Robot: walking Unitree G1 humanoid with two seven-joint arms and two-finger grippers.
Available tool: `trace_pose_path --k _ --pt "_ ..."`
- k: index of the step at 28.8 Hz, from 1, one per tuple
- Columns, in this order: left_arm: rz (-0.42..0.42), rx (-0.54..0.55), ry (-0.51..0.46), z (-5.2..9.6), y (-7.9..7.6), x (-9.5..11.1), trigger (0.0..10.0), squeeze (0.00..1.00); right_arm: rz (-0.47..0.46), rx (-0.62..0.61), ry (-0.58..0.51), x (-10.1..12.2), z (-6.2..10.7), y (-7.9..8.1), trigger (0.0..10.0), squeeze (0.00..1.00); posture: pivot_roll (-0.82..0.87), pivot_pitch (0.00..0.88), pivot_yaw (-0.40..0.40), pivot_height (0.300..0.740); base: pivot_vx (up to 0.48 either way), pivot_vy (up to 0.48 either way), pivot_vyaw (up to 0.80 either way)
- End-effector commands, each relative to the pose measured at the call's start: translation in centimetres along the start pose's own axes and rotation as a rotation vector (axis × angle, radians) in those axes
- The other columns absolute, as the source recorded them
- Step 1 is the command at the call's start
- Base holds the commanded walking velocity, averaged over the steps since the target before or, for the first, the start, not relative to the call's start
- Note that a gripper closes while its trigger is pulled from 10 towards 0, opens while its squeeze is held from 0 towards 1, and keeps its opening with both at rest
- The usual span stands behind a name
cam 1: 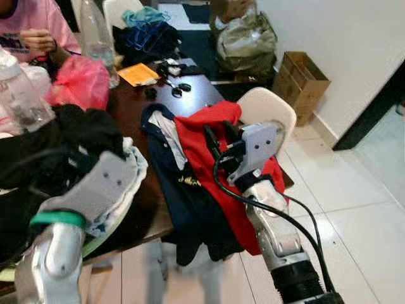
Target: Hang hanger
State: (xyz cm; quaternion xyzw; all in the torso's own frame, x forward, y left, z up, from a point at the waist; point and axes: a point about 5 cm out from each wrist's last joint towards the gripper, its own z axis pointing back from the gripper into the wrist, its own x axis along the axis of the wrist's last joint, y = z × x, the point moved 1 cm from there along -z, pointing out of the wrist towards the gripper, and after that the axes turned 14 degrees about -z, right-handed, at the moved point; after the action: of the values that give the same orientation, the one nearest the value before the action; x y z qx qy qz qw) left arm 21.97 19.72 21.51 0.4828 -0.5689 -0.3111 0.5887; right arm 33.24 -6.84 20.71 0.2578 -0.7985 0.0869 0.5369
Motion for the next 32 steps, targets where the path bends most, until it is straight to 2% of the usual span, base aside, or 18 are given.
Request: trace_pose_path --k 1,2,5,6,9,10,11,12,13,15,17,21,22,25,27,29,31,32 --pt "-0.01 0.013 -0.018 0.3 0.2 0.3 10.0 0.0 -0.013 0.001 0.019 -0.4 0.2 0.0 10.0 0.0 0.13 0.12 -0.028 0.74 0.0 0.0 0.0" --pt "-0.051 -0.003 0.003 1.4 -0.1 -0.3 10.0 0.0 -0.016 0.014 0.032 -0.7 0.2 0.1 10.0 0.0 0.15 0.132 -0.042 0.74 0.0 0.0 0.0" --pt "-0.073 -0.006 0.022 2.1 -0.1 -0.8 10.0 0.0 -0.018 0.022 0.04 -0.8 0.1 0.2 10.0 0.0 0.16 0.136 -0.046 0.74 0.0 0.0 0.0" --pt "-0.082 -0.021 0.059 3.0 -0.2 -1.4 10.0 0.0 -0.022 0.032 0.049 -1.0 0.0 0.3 10.0 0.0 0.18 0.14 -0.054 0.74 0.0 0.0 0.0" --pt "-0.032 -0.022 0.124 3.8 -0.1 -2.1 10.0 0.0 -0.031 0.047 0.06 -1.3 -0.2 0.5 10.0 0.0 0.19 0.14 -0.062 0.74 0.0 0.0 0.0" --pt "-0.007 -0.002 0.11 3.7 0.3 -1.7 10.0 0.0 -0.034 0.055 0.064 -1.4 -0.3 0.6 10.0 0.0 0.19 0.139 -0.066 0.74 0.0 0.0 0.0" --pt "0.038 0.012 0.044 3.4 0.8 -0.6 10.0 0.0 -0.037 0.061 0.066 -1.5 -0.4 0.8 10.0 0.0 0.2 0.137 -0.068 0.74 0.0 0.0 0.0" --pt "0.038 0.012 0.044 3.4 0.8 -0.6 10.0 0.0 -0.037 0.061 0.066 -1.5 -0.4 0.8 10.0 0.0 0.2 0.137 -0.068 0.74 0.0 0.0 0.0" --pt "0.06 0.021 -0.007 3.3 1.1 0.2 10.0 0.0 -0.038 0.064 0.067 -1.5 -0.4 0.9 10.0 0.0 0.2 0.137 -0.068 0.74 0.0 0.0 0.0" --pt "0.217 0.001 -0.02 3.3 1.3 1.1 10.0 0.0 -0.04 0.068 0.067 -1.5 -0.5 1.0 10.0 0.0 0.19 0.135 -0.067 0.74 0.0 0.0 0.0" --pt "0.239 0.004 -0.044 3.2 1.6 1.5 10.0 0.0 -0.04 0.068 0.068 -1.5 -0.5 1.0 10.0 0.0 0.2 0.133 -0.066 0.74 0.0 0.0 0.0" --pt "0.483 0.014 0.108 2.6 1.7 0.7 10.0 0.0 -0.041 0.065 0.068 -1.6 -0.5 0.9 10.0 0.0 0.2 0.131 -0.062 0.74 0.0 0.0 0.0" --pt "0.483 0.014 0.108 2.6 1.7 0.7 10.0 0.0 -0.041 0.065 0.068 -1.6 -0.5 0.9 10.0 0.0 0.2 0.131 -0.062 0.74 0.0 0.0 0.0" --pt "0.602 0.102 0.192 1.6 2.1 0.5 10.0 0.0 -0.043 0.066 0.068 -1.7 -0.6 0.9 10.0 0.0 0.2 0.13 -0.062 0.74 0.0 0.0 0.0" --pt "0.614 0.117 0.203 1.4 2.2 0.4 10.0 0.0 -0.044 0.067 0.067 -1.7 -0.6 0.9 10.0 0.0 0.2 0.13 -0.062 0.74 0.0 0.0 0.0" --pt "0.361 0.342 0.237 0.3 3.2 -0.6 10.0 0.0 -0.048 0.072 0.064 -1.8 -0.7 1.3 10.0 0.0 0.19 0.12 -0.055 0.74 0.0 0.0 0.0" --pt "0.276 0.434 0.255 -0.2 3.5 -1.2 10.0 0.0 -0.049 0.074 0.062 -1.9 -0.8 1.5 10.0 0.0 0.18 0.118 -0.049 0.74 0.0 0.0 0.0" --pt "0.311 0.451 0.302 -0.1 3.6 -1.7 10.0 0.0 -0.048 0.073 0.06 -1.9 -0.8 1.4 10.0 0.0 0.18 0.118 -0.049 0.74 0.0 0.0 0.0"
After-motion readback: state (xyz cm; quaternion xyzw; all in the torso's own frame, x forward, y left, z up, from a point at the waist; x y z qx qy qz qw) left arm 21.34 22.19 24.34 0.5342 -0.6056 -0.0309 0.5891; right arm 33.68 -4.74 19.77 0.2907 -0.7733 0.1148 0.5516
